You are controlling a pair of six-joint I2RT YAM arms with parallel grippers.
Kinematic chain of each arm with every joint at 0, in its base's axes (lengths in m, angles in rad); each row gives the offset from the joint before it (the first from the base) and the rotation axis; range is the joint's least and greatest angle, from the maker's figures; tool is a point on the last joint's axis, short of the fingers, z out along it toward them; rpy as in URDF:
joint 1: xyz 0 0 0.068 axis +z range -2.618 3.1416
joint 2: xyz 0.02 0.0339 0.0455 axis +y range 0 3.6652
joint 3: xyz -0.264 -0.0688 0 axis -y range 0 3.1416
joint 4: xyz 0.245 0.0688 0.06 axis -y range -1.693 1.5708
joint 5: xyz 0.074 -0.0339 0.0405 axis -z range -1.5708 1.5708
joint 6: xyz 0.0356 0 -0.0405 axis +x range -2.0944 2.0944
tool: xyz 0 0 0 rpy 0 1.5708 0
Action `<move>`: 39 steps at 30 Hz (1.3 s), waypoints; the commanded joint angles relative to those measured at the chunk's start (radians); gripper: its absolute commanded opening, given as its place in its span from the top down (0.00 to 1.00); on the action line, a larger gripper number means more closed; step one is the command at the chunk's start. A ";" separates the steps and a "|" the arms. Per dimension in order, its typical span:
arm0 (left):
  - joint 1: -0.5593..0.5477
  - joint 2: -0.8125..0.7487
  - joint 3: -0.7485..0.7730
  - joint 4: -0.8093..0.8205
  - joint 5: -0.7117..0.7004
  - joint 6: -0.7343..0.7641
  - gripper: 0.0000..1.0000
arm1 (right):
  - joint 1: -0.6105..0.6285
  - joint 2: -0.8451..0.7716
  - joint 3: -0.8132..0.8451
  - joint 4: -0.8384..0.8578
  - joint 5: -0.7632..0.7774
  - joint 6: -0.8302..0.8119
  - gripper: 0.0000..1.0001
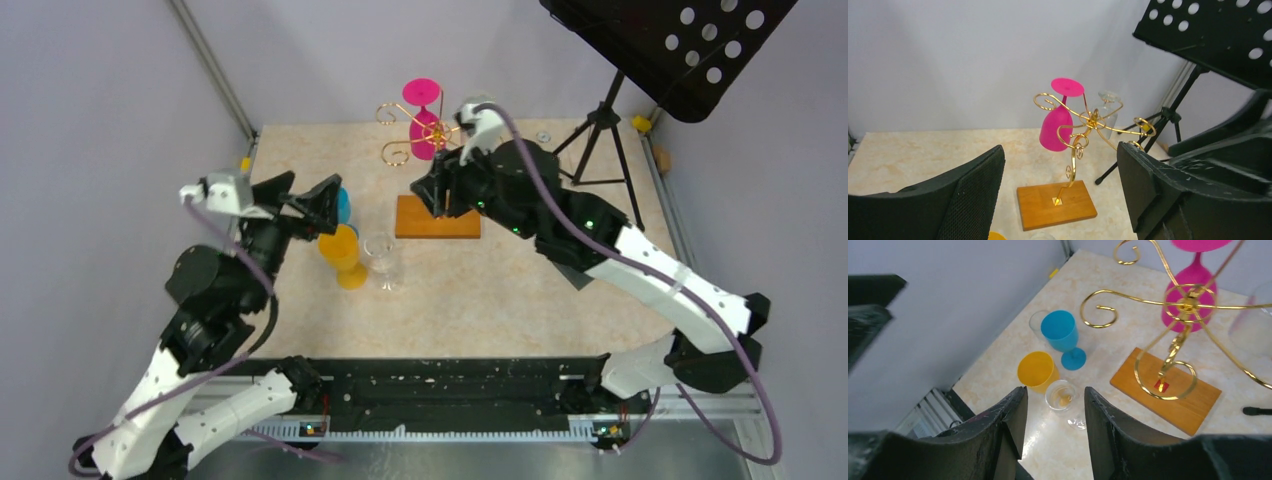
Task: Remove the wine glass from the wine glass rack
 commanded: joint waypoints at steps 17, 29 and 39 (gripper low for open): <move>0.473 0.671 0.462 -0.003 0.582 -0.421 0.22 | -0.065 -0.353 -0.302 0.184 0.172 0.121 0.52; 0.665 1.062 0.634 0.181 1.083 -0.681 0.08 | -0.066 -0.364 -0.336 0.184 0.153 0.149 0.52; 0.665 1.238 0.713 0.307 1.220 -0.793 0.22 | -0.067 -0.358 -0.347 0.182 0.143 0.168 0.52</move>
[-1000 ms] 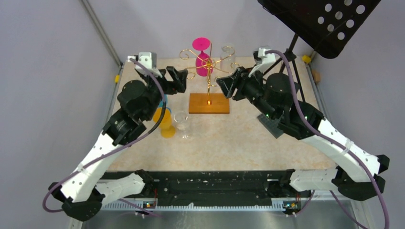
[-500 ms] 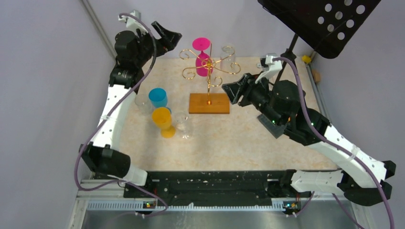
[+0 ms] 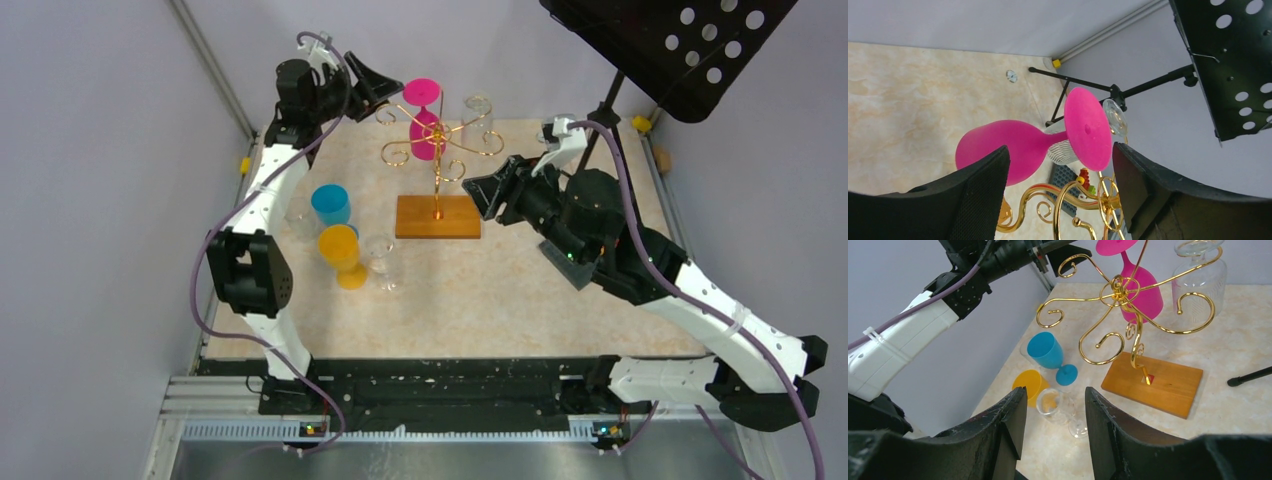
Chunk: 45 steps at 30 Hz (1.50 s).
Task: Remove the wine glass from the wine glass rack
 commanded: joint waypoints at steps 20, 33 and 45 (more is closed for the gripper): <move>-0.003 0.170 0.195 0.187 0.246 -0.190 0.55 | -0.010 0.003 -0.022 0.034 -0.010 0.039 0.52; -0.003 0.212 0.207 0.254 0.289 -0.332 0.69 | -0.009 0.002 -0.026 0.041 -0.012 0.045 0.53; -0.016 0.215 0.268 0.052 0.239 -0.173 0.70 | -0.010 0.006 -0.027 0.047 -0.012 0.046 0.53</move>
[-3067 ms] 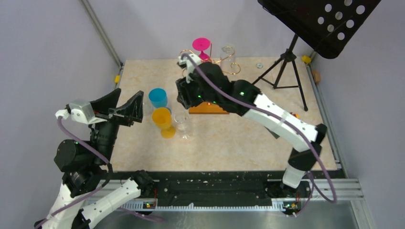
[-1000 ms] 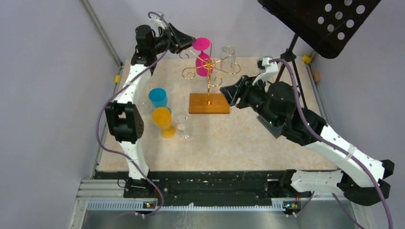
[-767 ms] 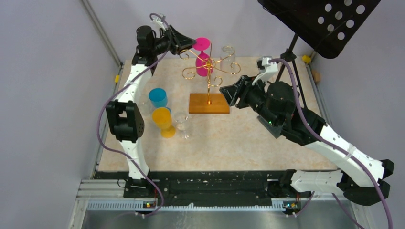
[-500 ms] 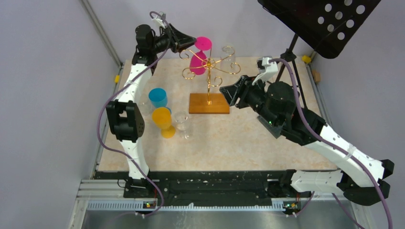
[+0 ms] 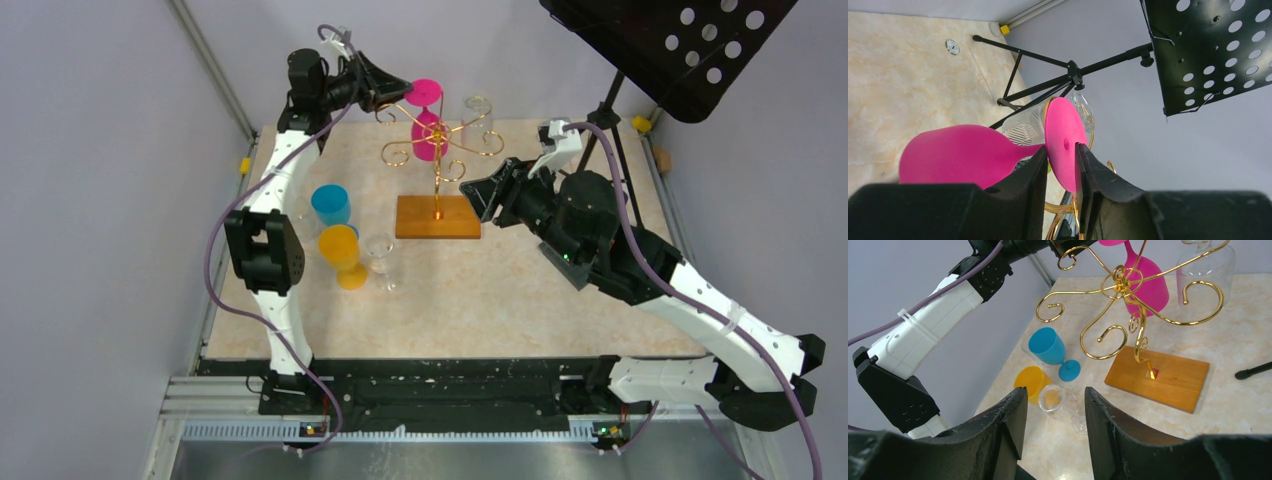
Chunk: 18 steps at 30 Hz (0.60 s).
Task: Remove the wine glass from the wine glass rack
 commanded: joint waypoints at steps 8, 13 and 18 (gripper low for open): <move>-0.014 0.010 0.062 -0.035 -0.011 0.057 0.75 | -0.008 -0.002 -0.008 0.041 -0.003 0.011 0.53; -0.024 0.006 0.058 -0.045 -0.017 0.074 0.82 | -0.008 -0.002 -0.012 0.046 -0.002 0.012 0.53; -0.025 -0.007 0.059 -0.033 -0.027 0.066 1.00 | -0.008 -0.004 -0.013 0.049 0.000 0.013 0.53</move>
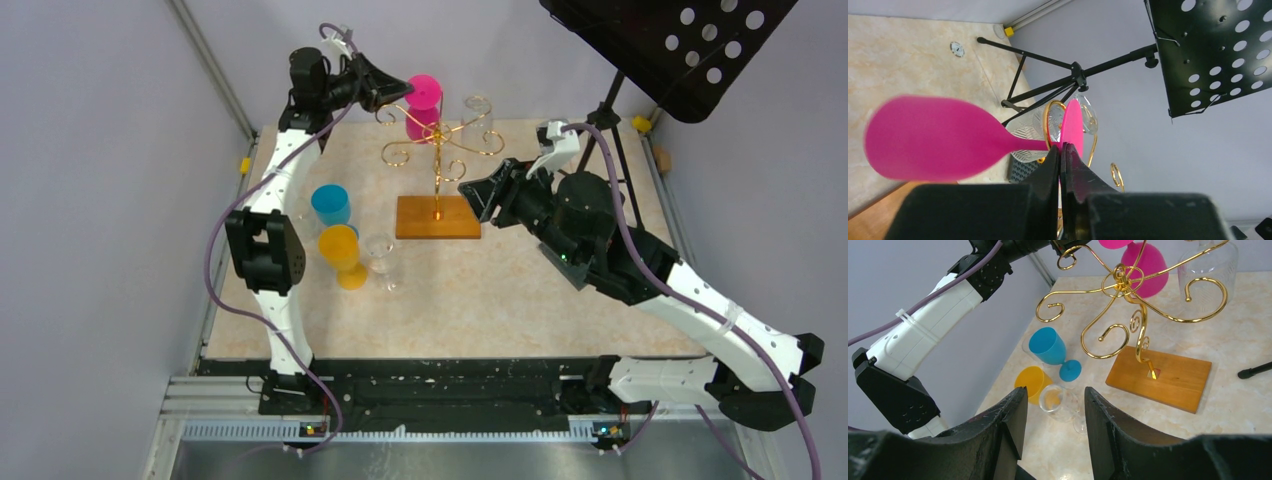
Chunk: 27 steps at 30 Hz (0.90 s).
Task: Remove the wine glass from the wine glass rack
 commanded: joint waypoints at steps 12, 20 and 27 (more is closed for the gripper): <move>-0.015 -0.122 -0.083 0.192 -0.131 -0.139 1.00 | -0.009 -0.012 -0.009 0.052 0.002 0.006 0.53; -0.033 -0.129 -0.132 0.298 -0.174 -0.233 1.00 | -0.009 -0.020 -0.016 0.057 0.003 0.007 0.53; -0.059 -0.117 -0.119 0.300 -0.174 -0.228 1.00 | -0.009 -0.026 -0.023 0.063 0.005 0.009 0.53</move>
